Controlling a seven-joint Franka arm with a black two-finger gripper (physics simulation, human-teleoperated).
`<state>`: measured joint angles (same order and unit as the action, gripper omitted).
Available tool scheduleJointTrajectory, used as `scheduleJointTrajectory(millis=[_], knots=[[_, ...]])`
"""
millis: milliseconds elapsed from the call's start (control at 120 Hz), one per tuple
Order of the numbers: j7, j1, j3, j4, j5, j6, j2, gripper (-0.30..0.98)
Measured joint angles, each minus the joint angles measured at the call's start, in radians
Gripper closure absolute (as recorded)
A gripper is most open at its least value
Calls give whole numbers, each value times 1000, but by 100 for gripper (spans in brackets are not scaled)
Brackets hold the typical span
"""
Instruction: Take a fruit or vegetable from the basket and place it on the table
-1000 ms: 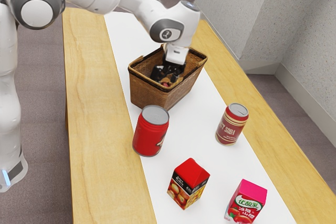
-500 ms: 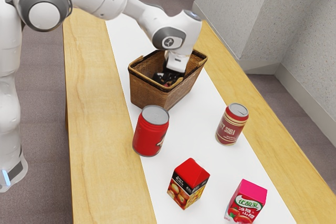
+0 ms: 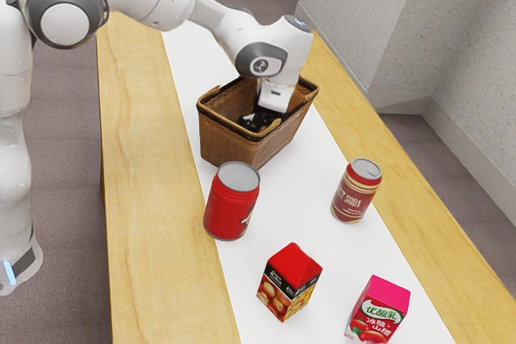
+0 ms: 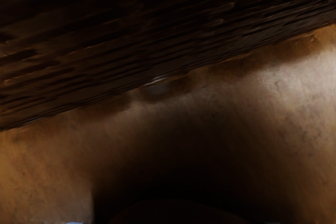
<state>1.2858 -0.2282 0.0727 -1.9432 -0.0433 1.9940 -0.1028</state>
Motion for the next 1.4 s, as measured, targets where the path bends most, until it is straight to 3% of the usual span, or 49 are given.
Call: scheduleJointTrajectory(millis=[317, 567, 850, 1033, 1142, 1400], knots=[[-13, -4, -6, 46, 20, -43, 65, 31], [-19, -10, -6, 219, 26, -172, 148, 31], [-25, -1, -5, 391, 27, -314, 160, 32], [-26, 5, -8, 712, 23, -353, -15, 31], [-25, -48, -7, 882, 20, -367, -155, 31], [-20, -178, -40, 960, 18, -368, -228, 31]])
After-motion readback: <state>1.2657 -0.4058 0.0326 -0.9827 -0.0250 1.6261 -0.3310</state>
